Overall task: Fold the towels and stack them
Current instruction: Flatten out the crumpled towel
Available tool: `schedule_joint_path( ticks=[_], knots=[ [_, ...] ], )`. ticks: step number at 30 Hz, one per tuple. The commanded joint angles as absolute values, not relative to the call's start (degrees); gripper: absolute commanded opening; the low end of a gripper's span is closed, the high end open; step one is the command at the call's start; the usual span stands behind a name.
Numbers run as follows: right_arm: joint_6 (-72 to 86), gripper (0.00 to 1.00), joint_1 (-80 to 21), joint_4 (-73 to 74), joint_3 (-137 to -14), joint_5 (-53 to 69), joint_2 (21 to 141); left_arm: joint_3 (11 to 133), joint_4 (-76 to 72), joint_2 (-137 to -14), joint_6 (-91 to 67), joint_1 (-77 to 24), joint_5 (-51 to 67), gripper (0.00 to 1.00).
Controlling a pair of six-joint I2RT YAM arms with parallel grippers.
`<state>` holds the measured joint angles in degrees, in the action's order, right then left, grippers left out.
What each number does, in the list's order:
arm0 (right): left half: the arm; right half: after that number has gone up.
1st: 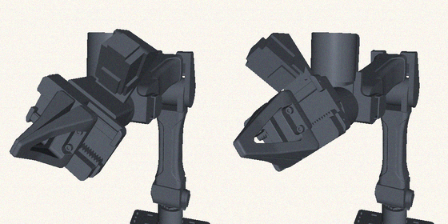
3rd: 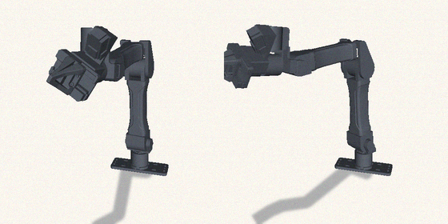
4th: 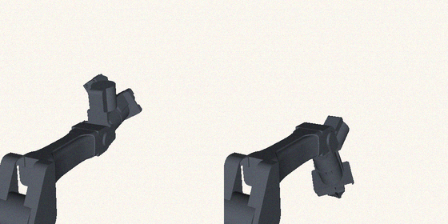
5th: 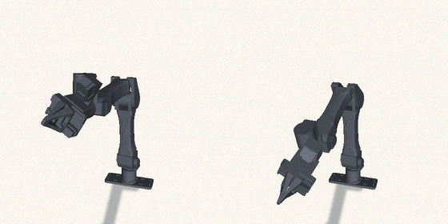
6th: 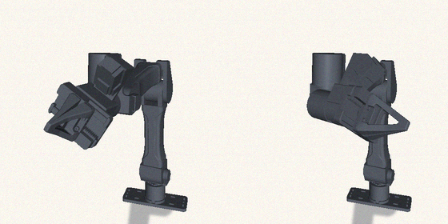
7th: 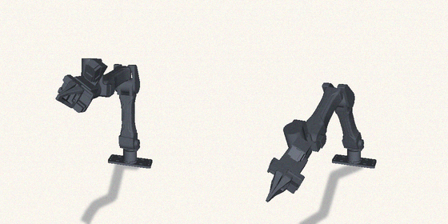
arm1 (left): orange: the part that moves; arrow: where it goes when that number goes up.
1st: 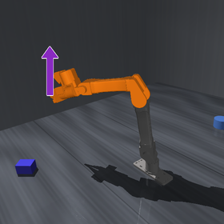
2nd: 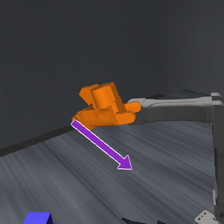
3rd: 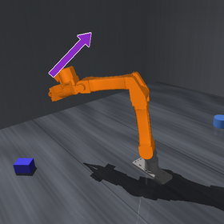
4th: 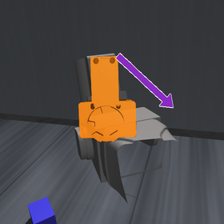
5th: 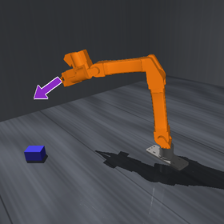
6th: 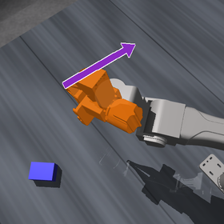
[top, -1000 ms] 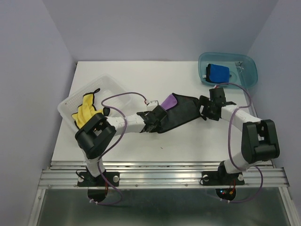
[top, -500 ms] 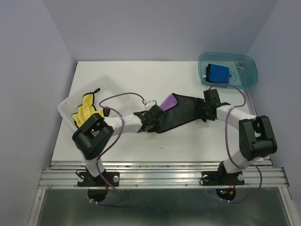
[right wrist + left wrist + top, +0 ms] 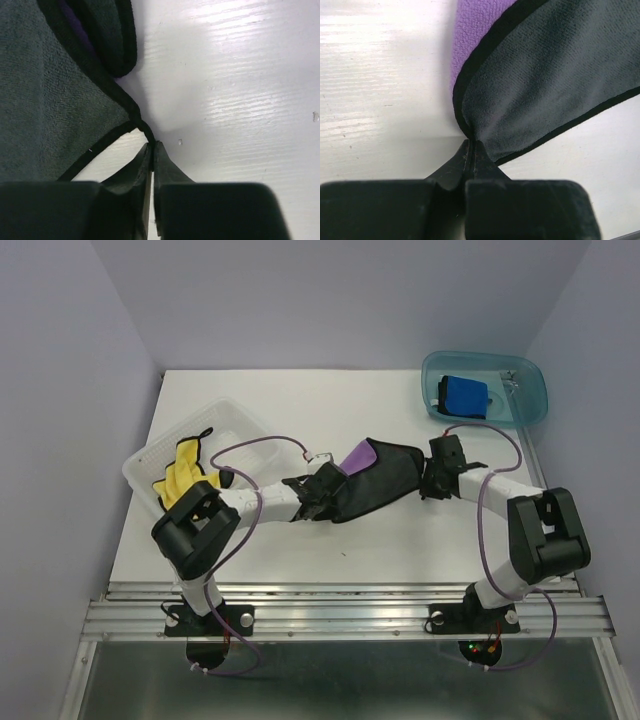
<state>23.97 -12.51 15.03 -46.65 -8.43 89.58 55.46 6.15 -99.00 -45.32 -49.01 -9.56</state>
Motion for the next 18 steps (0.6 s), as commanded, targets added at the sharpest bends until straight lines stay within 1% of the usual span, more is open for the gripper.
schedule_joint_path(
  ticks=[1, 6, 7, 10, 11, 16, 18],
  knots=[
    [23.82, 0.01, -13.71, 13.28, -45.97, -5.55, 84.12, 54.93, 5.72, -94.93, -42.02, -48.6, -9.06, 0.0],
    [23.64, 0.01, -13.88, 13.36, -47.11, -3.16, 73.94, 55.28, 2.29, -88.52, -39.38, -47.9, -5.71, 0.0],
    [23.56, 0.01, -13.89, 13.71, -47.54, -3.16, 69.3, 55.98, 2.29, -87.2, -38.94, -47.73, -5.63, 0.0],
    [23.9, 0.01, -13.8, 15.29, -50.18, -3.08, 62.6, 57.91, 2.11, -81.75, -37.01, -47.29, -5.27, 0.0],
    [24.08, 0.01, -13.89, 15.73, -51.06, -2.64, 58.49, 58.53, 1.85, -78.95, -36.65, -47.29, -5.1, 0.0],
    [23.9, 0.01, -13.89, 16.43, -57.47, 2.1, 48.89, 63.53, 1.49, -70.95, -34.11, -47.11, -4.22, 0.0],
    [23.64, 0.01, -13.89, 16.79, -59.4, 2.37, 47.3, 64.94, 1.49, -69.27, -33.75, -47.02, -4.31, 0.0]
  ],
)
